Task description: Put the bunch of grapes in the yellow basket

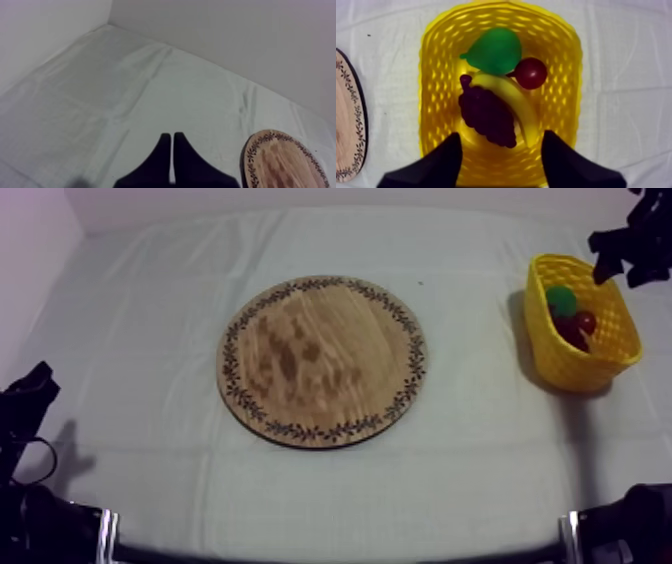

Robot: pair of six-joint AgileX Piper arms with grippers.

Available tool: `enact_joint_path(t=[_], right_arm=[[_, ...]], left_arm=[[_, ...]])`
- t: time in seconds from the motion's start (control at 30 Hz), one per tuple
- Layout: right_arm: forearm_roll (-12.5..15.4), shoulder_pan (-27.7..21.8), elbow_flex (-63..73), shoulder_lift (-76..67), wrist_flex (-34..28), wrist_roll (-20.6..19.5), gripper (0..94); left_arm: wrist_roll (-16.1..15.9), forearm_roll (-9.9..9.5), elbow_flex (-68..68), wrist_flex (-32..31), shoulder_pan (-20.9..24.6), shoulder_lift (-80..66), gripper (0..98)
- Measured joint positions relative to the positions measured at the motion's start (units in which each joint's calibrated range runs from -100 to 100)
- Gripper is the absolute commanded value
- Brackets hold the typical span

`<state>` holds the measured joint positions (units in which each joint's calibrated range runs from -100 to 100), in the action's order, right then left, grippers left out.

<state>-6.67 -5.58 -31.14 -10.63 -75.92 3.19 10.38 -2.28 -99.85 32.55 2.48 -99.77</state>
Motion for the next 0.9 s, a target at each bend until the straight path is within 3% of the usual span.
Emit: enact_joint_path(t=[0.27, 0.47, 0.7, 0.9], right_arm=[[-1.80, 1.84, -14.83, -13.93, 14.96, -3.19, 27.8], [-1.97, 5.24, -26.52, -25.34, 24.28, -2.49, 18.3], [-0.52, 8.31, -39.72, -38.31, 32.56, -0.91, 3.7], [1.85, 8.80, -48.80, -48.99, 36.73, -0.53, 0.8]], left_arm=[[0.00, 0.00, 0.00, 0.00, 0.00, 0.00, 0.0], [0.00, 0.00, 0.00, 0.00, 0.00, 0.00, 0.0], [0.00, 0.00, 0.00, 0.00, 0.00, 0.00, 0.0], [0.00, 0.00, 0.00, 0.00, 0.00, 0.00, 0.0]])
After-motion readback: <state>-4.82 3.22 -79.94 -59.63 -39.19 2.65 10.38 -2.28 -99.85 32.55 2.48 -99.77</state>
